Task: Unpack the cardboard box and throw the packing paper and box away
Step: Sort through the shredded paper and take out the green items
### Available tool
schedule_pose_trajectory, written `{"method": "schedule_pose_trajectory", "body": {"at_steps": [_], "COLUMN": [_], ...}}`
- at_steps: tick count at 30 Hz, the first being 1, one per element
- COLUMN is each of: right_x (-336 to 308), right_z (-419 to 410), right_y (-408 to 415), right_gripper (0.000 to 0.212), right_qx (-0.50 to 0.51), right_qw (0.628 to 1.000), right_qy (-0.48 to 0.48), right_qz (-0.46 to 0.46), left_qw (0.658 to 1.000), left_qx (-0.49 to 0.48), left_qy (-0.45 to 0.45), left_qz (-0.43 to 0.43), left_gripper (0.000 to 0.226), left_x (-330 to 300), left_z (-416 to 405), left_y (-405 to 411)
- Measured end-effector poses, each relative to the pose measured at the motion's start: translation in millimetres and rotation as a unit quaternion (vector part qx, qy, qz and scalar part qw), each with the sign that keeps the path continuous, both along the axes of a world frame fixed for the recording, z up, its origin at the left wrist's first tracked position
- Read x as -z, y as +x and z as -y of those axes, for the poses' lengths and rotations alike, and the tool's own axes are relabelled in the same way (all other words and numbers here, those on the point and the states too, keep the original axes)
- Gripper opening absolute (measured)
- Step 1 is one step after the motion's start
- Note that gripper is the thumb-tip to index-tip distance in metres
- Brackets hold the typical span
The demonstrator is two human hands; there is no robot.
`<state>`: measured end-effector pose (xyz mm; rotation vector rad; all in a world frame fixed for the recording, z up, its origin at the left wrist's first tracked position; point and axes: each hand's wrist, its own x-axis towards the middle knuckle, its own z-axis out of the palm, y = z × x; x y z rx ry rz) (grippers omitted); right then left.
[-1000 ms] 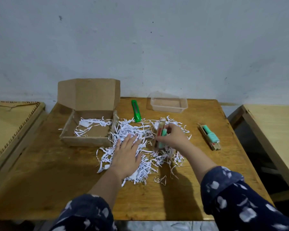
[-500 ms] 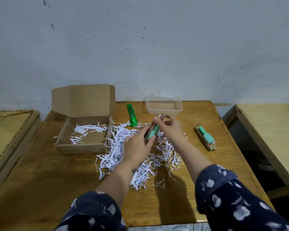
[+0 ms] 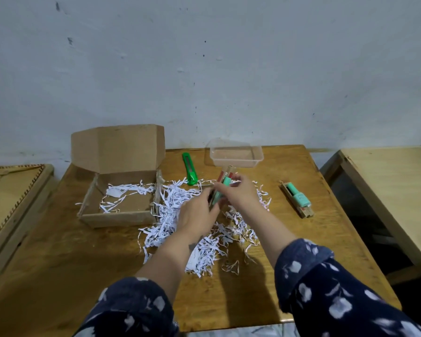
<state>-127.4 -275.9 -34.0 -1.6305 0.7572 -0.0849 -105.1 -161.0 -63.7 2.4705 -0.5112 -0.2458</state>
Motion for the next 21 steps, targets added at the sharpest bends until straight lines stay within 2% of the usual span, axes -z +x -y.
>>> {"method": "schedule_pose_trajectory", "body": {"at_steps": [4, 7, 9, 11, 13, 16, 19, 21], "right_x": [-3, -4, 2, 11, 21, 37, 43, 44], "right_z": [25, 57, 78, 96, 106, 114, 115, 112], "right_y": [-10, -25, -35, -44, -49, -47, -42, -39], "right_gripper": [0.045, 0.051, 0.052, 0.043, 0.034, 0.031, 0.034, 0.034], "right_qx": [0.058, 0.031, 0.028, 0.041, 0.041, 0.010, -0.022, -0.046], "right_qw": [0.998, 0.987, 0.967, 0.942, 0.917, 0.884, 0.864, 0.821], "right_qy": [-0.024, -0.152, -0.243, -0.310, -0.364, -0.423, -0.455, -0.539], "right_qz": [0.003, -0.040, -0.078, -0.120, -0.159, -0.200, -0.214, -0.182], "left_qw": [0.995, 0.986, 0.976, 0.964, 0.951, 0.943, 0.947, 0.953], "left_qx": [0.077, 0.135, 0.179, 0.219, 0.250, 0.264, 0.257, 0.250], "left_qy": [0.023, 0.074, 0.108, 0.133, 0.160, 0.196, 0.191, 0.163], "left_qz": [0.050, 0.065, 0.066, 0.072, 0.081, 0.056, 0.040, 0.056], "left_gripper": [0.056, 0.060, 0.060, 0.060, 0.060, 0.062, 0.060, 0.056], "left_x": [5, 13, 20, 26, 31, 36, 40, 37], "left_z": [14, 26, 35, 46, 57, 66, 65, 60], "left_y": [-5, -7, -10, -13, -15, -16, -16, -15]}}
